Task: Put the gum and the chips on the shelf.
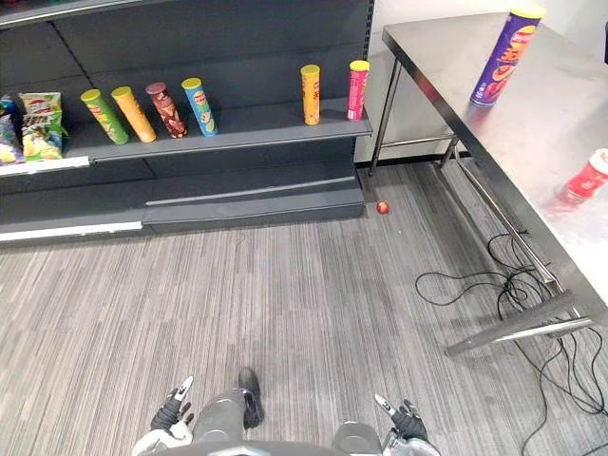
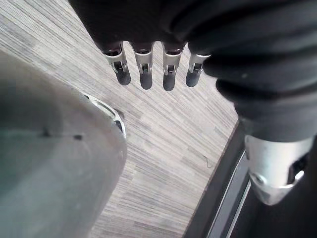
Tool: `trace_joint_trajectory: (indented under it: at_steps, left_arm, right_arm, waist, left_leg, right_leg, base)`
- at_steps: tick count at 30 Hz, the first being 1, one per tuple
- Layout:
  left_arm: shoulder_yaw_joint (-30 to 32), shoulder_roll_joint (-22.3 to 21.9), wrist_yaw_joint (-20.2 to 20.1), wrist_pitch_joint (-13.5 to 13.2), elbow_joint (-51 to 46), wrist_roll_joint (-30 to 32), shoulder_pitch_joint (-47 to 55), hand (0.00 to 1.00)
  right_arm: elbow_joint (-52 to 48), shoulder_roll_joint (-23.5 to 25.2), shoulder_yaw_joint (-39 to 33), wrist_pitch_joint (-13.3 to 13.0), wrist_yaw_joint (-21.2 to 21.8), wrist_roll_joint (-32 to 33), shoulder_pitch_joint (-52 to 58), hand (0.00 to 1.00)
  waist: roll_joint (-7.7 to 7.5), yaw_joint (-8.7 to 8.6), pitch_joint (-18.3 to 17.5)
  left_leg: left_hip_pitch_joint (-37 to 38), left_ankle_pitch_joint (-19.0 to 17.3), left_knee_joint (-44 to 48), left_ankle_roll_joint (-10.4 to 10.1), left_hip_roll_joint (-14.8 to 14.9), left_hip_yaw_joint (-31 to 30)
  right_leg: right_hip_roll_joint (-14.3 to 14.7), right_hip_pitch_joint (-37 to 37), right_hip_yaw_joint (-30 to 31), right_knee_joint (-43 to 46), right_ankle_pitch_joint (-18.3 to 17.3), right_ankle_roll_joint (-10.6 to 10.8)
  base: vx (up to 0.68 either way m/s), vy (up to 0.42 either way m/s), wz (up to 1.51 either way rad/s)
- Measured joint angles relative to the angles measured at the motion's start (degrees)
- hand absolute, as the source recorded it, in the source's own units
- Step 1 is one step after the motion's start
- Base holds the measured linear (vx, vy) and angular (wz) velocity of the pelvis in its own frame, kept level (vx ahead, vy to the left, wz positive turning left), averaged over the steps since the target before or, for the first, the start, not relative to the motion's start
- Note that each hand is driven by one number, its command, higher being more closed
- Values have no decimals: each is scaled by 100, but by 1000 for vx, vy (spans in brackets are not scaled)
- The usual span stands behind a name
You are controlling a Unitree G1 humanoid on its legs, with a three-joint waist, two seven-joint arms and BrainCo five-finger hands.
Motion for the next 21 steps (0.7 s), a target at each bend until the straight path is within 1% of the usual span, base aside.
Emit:
trace_joint_trajectory:
  at_steps: [1, 2, 3, 4, 5, 6, 7, 8, 9, 10, 11, 12, 13, 14, 15, 16, 17, 18, 19, 20, 21]
  left_arm:
    - [2, 37, -1, -14, 7, -8, 3, 0]
    - [-8, 107, -5, -17, 43, -28, -7, 0]
    - [-20, 188, -31, -13, 88, -46, -11, 0]
    - [-19, 192, -32, -12, 91, -46, -11, 0]
    - [-45, 298, -45, 9, 243, -49, -32, 0]
    - [-111, 345, -31, 24, 313, -43, -31, 0]
    - [-204, 348, -28, 25, 384, -41, -35, 0]
    - [-373, 391, -24, 29, 459, -28, -32, 0]
    - [-625, 419, -14, 32, 475, -24, -17, 0]
    - [-742, 453, 1, 34, 481, -23, 9, 0]
    - [-875, 477, 36, 31, 493, -28, 53, 0]
    - [-960, 494, 45, 36, 495, -17, 52, 0]
    - [-1014, 504, 52, 38, 501, 30, 63, 0]
    - [-1051, 506, 50, 46, 535, 83, 63, 0]
    - [-1031, 498, 41, 77, 585, 85, 56, 0]
    - [-1001, 495, 41, 84, 590, 84, 55, 0]
    - [-897, 416, 36, 98, 621, 81, 62, 0]
    - [-843, 384, 30, 122, 644, 82, 44, 0]
    - [-829, 348, 24, 151, 626, 85, 21, 0]
    - [-834, 280, -4, 165, 641, 85, 37, 0]
    - [-789, 310, -38, 194, 669, 84, 39, 0]
  right_arm:
    - [89, 55, -44, -3, 4, 0, -25, 0]
    - [221, 179, -104, 3, 46, -2, -106, 0]
    - [279, 305, -136, 2, 63, -4, -123, 0]
    - [284, 311, -136, 2, 64, -5, -123, 0]
    - [463, 364, -156, 12, 74, -13, -136, 0]
    - [470, 358, -218, 16, 75, -14, -142, 0]
    - [463, 353, -287, 15, 76, -15, -151, 0]
    - [436, 321, -340, 12, 78, -15, -172, 0]
    - [410, 297, -348, 13, 76, -14, -175, 0]
    - [403, 302, -375, 5, 76, -1, -176, 0]
    - [359, 252, -371, -5, 69, -2, -190, 0]
    - [341, 212, -344, -5, 70, -8, -203, 0]
    - [315, 198, -303, -4, 71, -15, -236, 0]
    - [278, 195, -254, -9, 74, -16, -267, 0]
    - [199, 181, -182, -10, 74, -16, -298, 0]
    - [182, 170, -146, -13, 76, -16, -295, 0]
    - [181, 93, -181, -14, 76, -8, -296, 0]
    - [182, 25, -247, -14, 76, -5, -326, 0]
    - [138, -11, -313, -26, 84, 8, -397, 0]
    - [124, -81, -297, -30, 78, 0, -506, 0]
    - [118, -85, -293, -34, 81, -1, -545, 0]
  waist:
    - [-75, 6, -67]
    - [-195, -3, -159]
    - [-322, -14, -237]
    - [-331, -15, -242]
    - [-485, -21, -445]
    - [-482, -14, -503]
    - [-465, -11, -511]
    - [-387, 41, -505]
    - [-307, -11, -470]
    - [-262, -37, -440]
    - [-249, -95, -407]
    - [-238, -89, -341]
    - [-214, -93, -311]
    - [-180, -116, -290]
    - [-168, -131, -283]
    - [-182, -129, -274]
    - [-103, -175, -227]
    - [59, -196, -181]
    - [114, -211, -68]
    - [193, -256, 47]
    - [198, -251, 129]
  left_leg:
    - [-47, -139, 154, 8, -45, 31]
    - [-144, -475, 468, 72, -106, 47]
    - [-122, -670, 605, 97, -220, 70]
    - [-118, -675, 605, 98, -229, 70]
    - [15, -776, 616, 232, -410, 217]
    - [140, -856, 600, 349, -494, 261]
    - [299, -899, 547, 417, -545, 341]
    - [593, -943, 363, 484, -586, 435]
    - [950, -999, 120, 554, -624, 590]
    - [1123, -1018, 11, 576, -666, 678]
    - [1544, -1062, -229, 607, -730, 804]
    - [1893, -1071, -440, 607, -760, 907]
    - [2190, -1073, -608, 603, -778, 995]
    - [2399, -1097, -783, 565, -781, 1099]
    - [2586, -1155, -959, 492, -792, 1222]
    - [2655, -1169, -1034, 470, -822, 1293]
    - [2798, -1197, -1163, 462, -771, 1318]
    - [2897, -1144, -1254, 380, -682, 1355]
    - [2975, -1119, -1281, 329, -631, 1430]
    - [3005, -1117, -1336, 250, -543, 1574]
    - [3065, -1153, -1346, 159, -496, 1701]
  right_leg:
    - [-11, 51, 143, -109, 59, -51]
    - [9, 108, 400, -244, 298, -186]
    - [-85, 169, 513, -312, 583, -121]
    - [-93, 174, 519, -314, 592, -114]
    - [-278, 171, 692, -324, 879, -72]
    - [-335, 152, 826, -196, 1074, -62]
    - [-396, 25, 969, 116, 1248, -20]
    - [-418, -368, 1190, 914, 1498, -64]
    - [-431, -803, 1240, 1933, 1746, 8]
    - [-421, -1014, 1191, 2522, 1766, 37]
    - [-388, -1363, 919, 3412, 1725, -25]
    - [-383, -1534, 529, 3850, 1598, -220]
    - [-389, -1673, 47, 4082, 1449, -445]
    - [-397, -1801, -445, 4132, 1302, -602]
    - [-429, -1966, -1019, 3913, 1214, -729]
    - [-490, -2042, -1407, 3571, 1215, -745]
    - [-498, -1881, -1782, 3291, 1098, -733]
    - [-438, -1831, -1959, 3299, 1163, -589]
    - [-487, -1901, -2056, 3394, 1057, -534]
    - [-507, -2027, -2239, 2895, 733, -521]
    - [-549, -2073, -2397, 2122, 860, -432]
  base:
    - [493, 322, -35]
    - [464, 275, -16]
    - [453, 289, -5]
    - [423, 296, -3]
    - [433, 275, -15]
    - [430, 257, -32]
    - [459, 288, -59]
    - [345, 224, -68]
    - [320, 210, -55]
    - [257, 151, -38]
    - [237, 129, -37]
    - [258, 108, -50]
    - [174, 40, -53]
    - [193, 27, -52]
    - [146, 7, -46]
    - [173, -37, -42]
    - [239, -73, -39]
    - [250, -76, -35]
    - [214, -55, -48]
    - [160, -63, -54]
    - [161, -89, -55]
